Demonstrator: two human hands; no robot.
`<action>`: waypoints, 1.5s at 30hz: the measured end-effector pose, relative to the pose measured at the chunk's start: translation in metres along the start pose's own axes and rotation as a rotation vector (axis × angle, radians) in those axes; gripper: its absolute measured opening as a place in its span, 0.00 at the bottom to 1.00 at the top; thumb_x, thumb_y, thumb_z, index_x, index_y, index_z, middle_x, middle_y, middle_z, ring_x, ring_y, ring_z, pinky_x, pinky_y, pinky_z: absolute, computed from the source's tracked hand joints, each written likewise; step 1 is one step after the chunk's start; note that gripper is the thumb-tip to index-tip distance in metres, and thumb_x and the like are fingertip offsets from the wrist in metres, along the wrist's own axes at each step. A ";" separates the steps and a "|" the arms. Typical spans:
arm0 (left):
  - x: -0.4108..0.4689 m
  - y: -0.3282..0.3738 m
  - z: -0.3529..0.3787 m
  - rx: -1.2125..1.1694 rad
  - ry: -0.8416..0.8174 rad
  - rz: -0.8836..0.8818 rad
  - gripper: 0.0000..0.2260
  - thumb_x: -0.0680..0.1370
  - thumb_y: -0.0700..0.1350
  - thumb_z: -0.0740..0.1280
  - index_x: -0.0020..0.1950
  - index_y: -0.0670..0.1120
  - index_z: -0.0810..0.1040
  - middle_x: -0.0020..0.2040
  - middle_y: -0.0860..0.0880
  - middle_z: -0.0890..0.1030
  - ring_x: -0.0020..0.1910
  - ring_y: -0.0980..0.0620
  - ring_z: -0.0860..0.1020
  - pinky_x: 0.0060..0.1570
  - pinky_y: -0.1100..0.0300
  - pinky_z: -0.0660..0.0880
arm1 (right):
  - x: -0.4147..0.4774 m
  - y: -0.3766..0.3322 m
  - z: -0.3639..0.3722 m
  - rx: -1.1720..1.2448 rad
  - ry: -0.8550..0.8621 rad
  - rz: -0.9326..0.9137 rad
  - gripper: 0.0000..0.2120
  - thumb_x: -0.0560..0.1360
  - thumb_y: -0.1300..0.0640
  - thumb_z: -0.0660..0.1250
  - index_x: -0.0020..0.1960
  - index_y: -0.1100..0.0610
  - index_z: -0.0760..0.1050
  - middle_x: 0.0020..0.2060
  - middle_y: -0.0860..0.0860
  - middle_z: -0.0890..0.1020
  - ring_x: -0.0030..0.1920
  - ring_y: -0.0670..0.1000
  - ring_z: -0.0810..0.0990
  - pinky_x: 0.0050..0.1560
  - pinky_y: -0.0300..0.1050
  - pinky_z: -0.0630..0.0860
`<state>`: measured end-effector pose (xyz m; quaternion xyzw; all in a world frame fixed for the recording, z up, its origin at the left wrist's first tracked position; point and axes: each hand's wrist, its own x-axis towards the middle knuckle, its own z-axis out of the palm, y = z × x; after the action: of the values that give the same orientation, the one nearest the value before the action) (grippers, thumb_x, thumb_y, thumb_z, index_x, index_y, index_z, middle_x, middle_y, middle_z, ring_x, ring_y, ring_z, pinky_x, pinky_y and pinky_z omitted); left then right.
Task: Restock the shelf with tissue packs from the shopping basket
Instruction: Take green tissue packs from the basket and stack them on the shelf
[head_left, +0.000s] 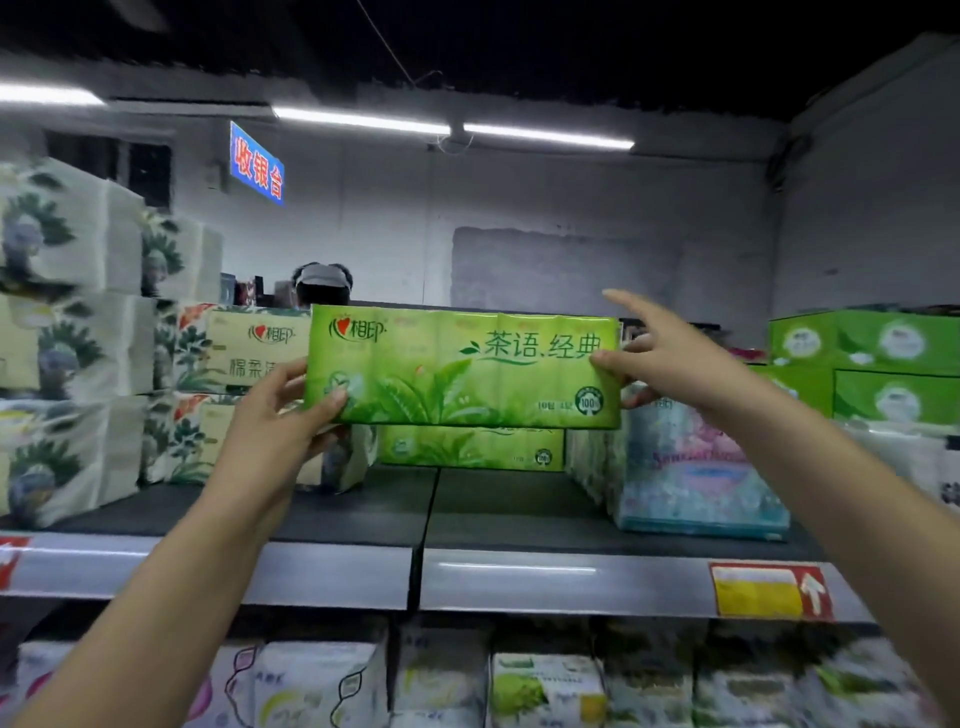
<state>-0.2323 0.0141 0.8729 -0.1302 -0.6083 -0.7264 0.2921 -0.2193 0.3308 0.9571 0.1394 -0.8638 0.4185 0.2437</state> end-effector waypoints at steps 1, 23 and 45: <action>0.003 -0.001 0.002 0.002 -0.005 0.002 0.15 0.76 0.36 0.67 0.62 0.45 0.74 0.56 0.49 0.78 0.51 0.47 0.80 0.56 0.50 0.77 | 0.008 0.001 -0.001 -0.043 -0.035 0.004 0.24 0.75 0.56 0.69 0.69 0.45 0.67 0.57 0.56 0.77 0.45 0.53 0.81 0.33 0.45 0.79; 0.067 -0.044 0.032 0.417 -0.144 0.064 0.20 0.72 0.35 0.70 0.58 0.54 0.72 0.53 0.49 0.81 0.55 0.47 0.80 0.61 0.47 0.74 | 0.113 0.017 0.018 -0.530 -0.182 0.174 0.20 0.70 0.64 0.73 0.58 0.59 0.70 0.46 0.55 0.76 0.40 0.52 0.74 0.40 0.47 0.72; 0.083 -0.081 0.050 0.767 -0.287 -0.048 0.46 0.62 0.56 0.66 0.75 0.37 0.55 0.69 0.39 0.69 0.65 0.42 0.71 0.65 0.56 0.69 | 0.137 0.024 0.070 -0.995 -0.209 0.265 0.23 0.69 0.57 0.75 0.59 0.63 0.72 0.52 0.56 0.77 0.48 0.55 0.76 0.35 0.42 0.72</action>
<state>-0.3538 0.0474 0.8643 -0.0979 -0.8724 -0.4281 0.2146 -0.3662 0.2847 0.9778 -0.0629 -0.9879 -0.0314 0.1381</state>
